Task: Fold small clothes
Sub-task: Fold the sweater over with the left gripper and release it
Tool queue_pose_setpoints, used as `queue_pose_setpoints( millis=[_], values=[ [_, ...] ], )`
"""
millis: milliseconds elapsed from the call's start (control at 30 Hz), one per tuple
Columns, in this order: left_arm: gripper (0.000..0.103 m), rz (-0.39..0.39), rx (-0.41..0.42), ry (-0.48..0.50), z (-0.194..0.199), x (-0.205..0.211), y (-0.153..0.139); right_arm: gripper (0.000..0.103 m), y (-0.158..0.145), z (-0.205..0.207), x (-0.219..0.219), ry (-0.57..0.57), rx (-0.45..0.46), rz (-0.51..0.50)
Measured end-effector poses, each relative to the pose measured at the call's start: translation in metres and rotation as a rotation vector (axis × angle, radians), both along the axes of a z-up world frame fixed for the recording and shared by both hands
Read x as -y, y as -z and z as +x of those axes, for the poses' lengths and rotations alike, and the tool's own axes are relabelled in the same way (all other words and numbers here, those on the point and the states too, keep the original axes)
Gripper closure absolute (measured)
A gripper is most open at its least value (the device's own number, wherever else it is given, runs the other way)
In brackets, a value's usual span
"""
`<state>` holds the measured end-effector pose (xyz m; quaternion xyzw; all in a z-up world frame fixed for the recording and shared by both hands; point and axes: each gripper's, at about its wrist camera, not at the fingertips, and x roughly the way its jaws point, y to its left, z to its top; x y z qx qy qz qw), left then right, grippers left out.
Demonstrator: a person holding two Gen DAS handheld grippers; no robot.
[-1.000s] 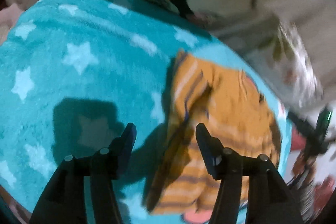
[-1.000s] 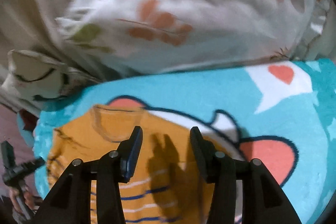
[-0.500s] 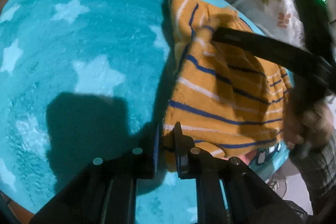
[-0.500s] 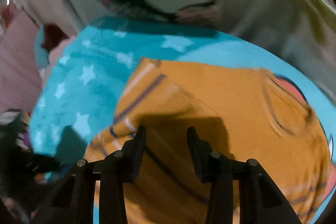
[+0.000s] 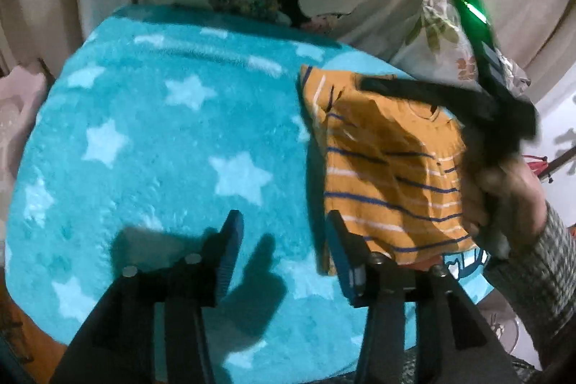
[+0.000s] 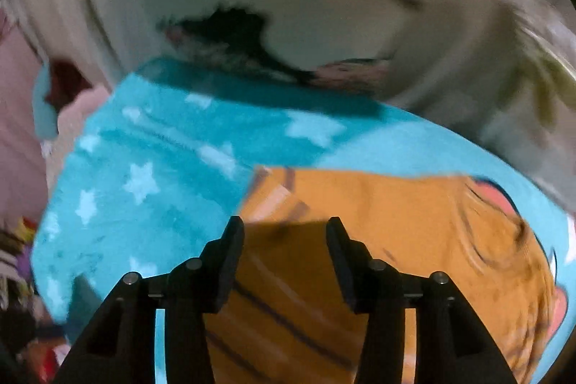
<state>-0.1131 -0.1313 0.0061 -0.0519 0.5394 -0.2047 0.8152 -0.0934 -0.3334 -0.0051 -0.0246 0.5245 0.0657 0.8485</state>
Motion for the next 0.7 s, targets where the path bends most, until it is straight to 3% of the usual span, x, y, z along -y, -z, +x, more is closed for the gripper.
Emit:
queue_pose_setpoints(
  millis=[133,233,333,400,433,500,533,567,700],
  values=[
    [0.052,0.009,0.006,0.077,0.008,0.026,0.008,0.049,-0.021,-0.061,0.080,0.201,0.032,-0.006],
    [0.052,0.005,-0.015,0.141,0.003,0.042,0.017,0.038,-0.035,-0.120,0.150,0.402,0.062,-0.074],
    [0.052,-0.014,-0.034,0.181,0.004,0.057,0.022,0.036,-0.031,-0.177,0.220,0.612,0.014,-0.107],
    [0.052,-0.015,-0.038,0.201,0.000,0.066,0.024,0.036,-0.018,-0.201,0.246,0.692,-0.041,-0.084],
    [0.052,-0.012,-0.038,0.205,0.001,0.069,0.025,0.042,-0.013,-0.208,0.252,0.699,-0.051,-0.060],
    [0.052,-0.012,-0.032,0.207,-0.002,0.074,0.024,0.070,-0.004,-0.218,0.259,0.699,-0.070,0.023],
    [0.052,-0.008,-0.029,0.204,-0.003,0.076,0.023,0.089,0.004,-0.216,0.257,0.695,-0.091,0.073],
    [0.052,-0.002,-0.024,0.198,-0.004,0.077,0.021,0.091,0.010,-0.216,0.259,0.696,-0.105,0.119],
    [0.050,0.012,-0.007,0.141,-0.008,0.072,0.014,0.094,0.004,-0.226,0.285,0.755,-0.083,0.136]
  ],
)
